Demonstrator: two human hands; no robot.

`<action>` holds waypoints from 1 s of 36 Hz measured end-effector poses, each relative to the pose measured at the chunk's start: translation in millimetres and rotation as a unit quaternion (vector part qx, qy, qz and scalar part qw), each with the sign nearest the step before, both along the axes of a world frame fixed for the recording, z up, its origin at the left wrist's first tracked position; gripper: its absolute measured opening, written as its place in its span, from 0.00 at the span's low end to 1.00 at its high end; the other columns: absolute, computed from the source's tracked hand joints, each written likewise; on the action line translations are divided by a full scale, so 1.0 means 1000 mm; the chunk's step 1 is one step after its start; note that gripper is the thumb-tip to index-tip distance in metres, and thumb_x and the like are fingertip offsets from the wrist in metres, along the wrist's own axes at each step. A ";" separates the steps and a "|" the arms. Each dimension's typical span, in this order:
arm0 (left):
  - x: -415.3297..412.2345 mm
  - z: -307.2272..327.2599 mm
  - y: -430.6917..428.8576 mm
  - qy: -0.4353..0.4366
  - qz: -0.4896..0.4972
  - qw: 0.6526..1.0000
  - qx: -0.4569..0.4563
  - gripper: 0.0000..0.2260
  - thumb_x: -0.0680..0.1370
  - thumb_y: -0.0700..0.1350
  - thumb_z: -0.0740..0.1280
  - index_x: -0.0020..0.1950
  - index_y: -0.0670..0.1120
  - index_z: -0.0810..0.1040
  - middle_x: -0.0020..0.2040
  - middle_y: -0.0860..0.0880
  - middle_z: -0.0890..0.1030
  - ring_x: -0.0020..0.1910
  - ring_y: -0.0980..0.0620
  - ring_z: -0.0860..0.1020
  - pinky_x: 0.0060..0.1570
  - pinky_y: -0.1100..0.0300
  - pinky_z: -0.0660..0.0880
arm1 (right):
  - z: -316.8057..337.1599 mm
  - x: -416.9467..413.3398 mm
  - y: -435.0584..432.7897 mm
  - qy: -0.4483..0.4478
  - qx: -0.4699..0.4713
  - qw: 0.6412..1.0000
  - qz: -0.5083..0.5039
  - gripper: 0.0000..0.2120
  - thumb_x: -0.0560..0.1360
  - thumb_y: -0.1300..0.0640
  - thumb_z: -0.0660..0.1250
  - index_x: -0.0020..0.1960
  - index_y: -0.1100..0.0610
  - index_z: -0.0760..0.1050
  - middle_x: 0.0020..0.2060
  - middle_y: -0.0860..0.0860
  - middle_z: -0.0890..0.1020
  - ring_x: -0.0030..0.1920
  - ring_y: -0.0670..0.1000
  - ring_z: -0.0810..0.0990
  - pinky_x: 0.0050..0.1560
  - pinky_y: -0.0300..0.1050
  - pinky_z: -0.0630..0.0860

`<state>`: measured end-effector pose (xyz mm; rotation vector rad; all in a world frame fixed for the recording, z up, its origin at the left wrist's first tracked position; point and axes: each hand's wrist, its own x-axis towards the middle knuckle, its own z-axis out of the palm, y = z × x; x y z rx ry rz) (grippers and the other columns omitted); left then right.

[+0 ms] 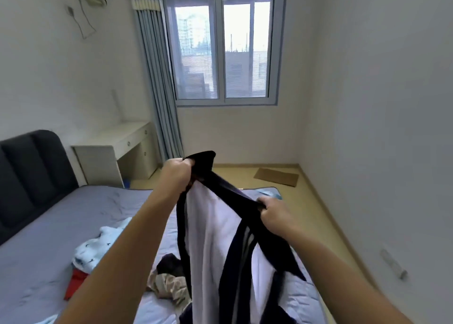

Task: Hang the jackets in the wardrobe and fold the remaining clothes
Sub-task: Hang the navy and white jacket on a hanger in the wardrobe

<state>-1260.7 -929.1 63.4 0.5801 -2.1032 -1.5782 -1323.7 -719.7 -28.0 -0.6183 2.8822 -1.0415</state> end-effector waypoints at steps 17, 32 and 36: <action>-0.024 0.086 -0.053 0.200 -0.029 0.979 -0.030 0.16 0.78 0.44 0.64 0.32 0.47 0.84 0.31 0.49 0.82 0.35 0.50 0.78 0.39 0.56 0.72 | 0.162 -0.053 -0.012 0.231 -0.091 0.965 0.085 0.16 0.77 0.60 0.62 0.35 0.45 0.68 0.27 0.42 0.73 0.30 0.45 0.71 0.32 0.36 0.66; -0.032 0.198 -0.067 0.147 -0.132 0.912 -0.358 0.08 0.73 0.42 0.72 0.42 0.55 0.80 0.43 0.53 0.82 0.48 0.51 0.81 0.47 0.65 0.73 | 0.301 -0.072 -0.029 0.323 -0.077 0.939 0.085 0.13 0.79 0.55 0.63 0.35 0.50 0.73 0.30 0.47 0.77 0.33 0.49 0.76 0.32 0.41 0.68; -0.021 0.206 -0.076 0.110 -0.049 0.902 -0.415 0.04 0.77 0.49 0.67 0.44 0.51 0.79 0.46 0.47 0.81 0.46 0.50 0.79 0.46 0.60 0.74 | 0.306 -0.059 -0.041 0.346 -0.044 0.932 0.103 0.11 0.79 0.55 0.62 0.38 0.51 0.73 0.33 0.46 0.78 0.36 0.52 0.78 0.35 0.39 0.68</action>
